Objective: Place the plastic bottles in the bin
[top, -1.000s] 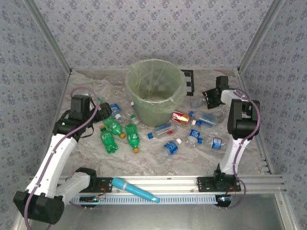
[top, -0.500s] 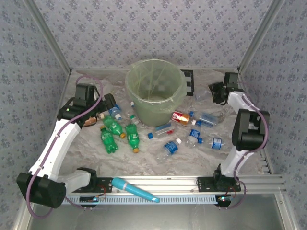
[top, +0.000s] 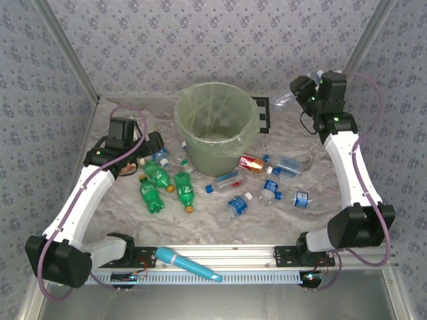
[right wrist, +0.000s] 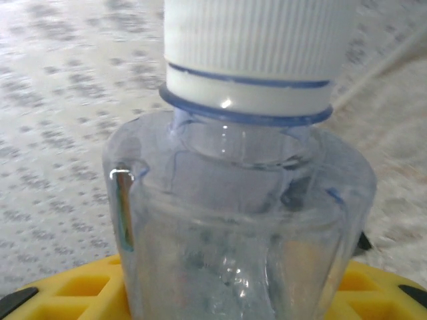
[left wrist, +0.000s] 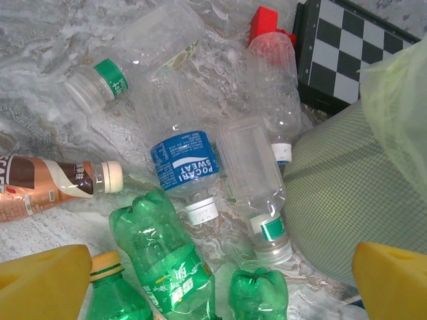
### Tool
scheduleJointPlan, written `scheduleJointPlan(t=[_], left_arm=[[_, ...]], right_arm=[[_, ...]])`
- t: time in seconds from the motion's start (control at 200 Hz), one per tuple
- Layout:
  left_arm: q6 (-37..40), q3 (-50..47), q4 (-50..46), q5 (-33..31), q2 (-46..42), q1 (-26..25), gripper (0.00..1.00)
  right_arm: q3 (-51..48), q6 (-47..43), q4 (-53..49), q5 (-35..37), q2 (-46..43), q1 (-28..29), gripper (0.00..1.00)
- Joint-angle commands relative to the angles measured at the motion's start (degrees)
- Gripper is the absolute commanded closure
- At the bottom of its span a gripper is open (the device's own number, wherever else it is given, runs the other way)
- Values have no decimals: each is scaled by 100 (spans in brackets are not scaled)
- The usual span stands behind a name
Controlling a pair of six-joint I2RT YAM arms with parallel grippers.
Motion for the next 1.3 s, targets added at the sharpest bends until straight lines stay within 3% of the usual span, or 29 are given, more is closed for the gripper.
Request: scheduleJointPlan(t=[0.0,0.195,0.49,0.81,0.915,0.995,1.045,1.294], left_arm=[[27,-116,88,54,-232,-18,0],[44,-316,98,-64,-448,-18,0],[0,-375,-123,-185,-750,-18,0],[88,-469,-420,-558,-1001,-18,0],[88,-514,-546,-550,-1113,-18,0],[82,-589,-579,-512,-1186,-18,0],[83,-652,-590,-496,-1197,-19,0],[-120,-819,-752,-374,-923,-9,0]], right_arm=[[570,-962,-156,503,-43,571,48],[1219,-2214,-67,1006,364,1826,47],[2016,-3536,-346,1160,1309,3080,47],[2450,-4150,-606,1188,1973,3799,46],[2521,-4194,-625,1181,2035,3849,35],[2557,-4186,-638,1263,2051,3867,11],[2567,-4177,-640,1284,2030,3867,0],[2483,-4237,-706,1522,1782,3897,1]])
